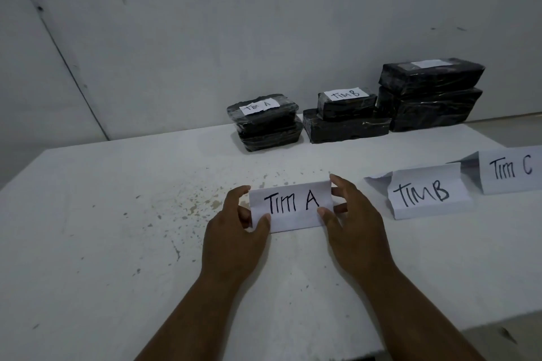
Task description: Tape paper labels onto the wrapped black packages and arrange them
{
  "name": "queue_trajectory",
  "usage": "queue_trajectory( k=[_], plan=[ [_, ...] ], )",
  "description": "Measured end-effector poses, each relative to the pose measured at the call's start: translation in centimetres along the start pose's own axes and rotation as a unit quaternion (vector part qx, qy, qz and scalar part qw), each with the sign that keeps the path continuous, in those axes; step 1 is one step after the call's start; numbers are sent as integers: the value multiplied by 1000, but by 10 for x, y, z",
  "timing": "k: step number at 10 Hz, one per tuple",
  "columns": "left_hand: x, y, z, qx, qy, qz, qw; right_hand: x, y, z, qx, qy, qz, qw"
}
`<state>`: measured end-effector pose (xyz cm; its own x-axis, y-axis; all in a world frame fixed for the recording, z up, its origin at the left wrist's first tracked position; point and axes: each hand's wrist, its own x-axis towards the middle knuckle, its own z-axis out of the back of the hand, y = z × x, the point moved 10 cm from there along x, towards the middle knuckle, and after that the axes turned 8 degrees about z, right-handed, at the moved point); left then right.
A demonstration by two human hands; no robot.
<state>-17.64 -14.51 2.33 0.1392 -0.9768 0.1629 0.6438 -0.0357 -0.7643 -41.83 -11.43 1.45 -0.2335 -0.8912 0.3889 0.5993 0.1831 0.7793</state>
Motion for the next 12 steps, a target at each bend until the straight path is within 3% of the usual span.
queue_trajectory(
  k=[7,10,11,12],
  plan=[
    [1,1,-1,4,-16,-1,1000,1,1,-1,-5,6,-13,1000],
    [4,8,21,-61,-81,31,994,-6,22,6,-112,-21,11,993],
    [-2,-6,43,-32,-115,-6,993,-9,45,8,-156,-37,51,986],
    [-1,-19,62,20,-99,-44,994,-11,82,13,-146,-38,103,983]
  ],
)
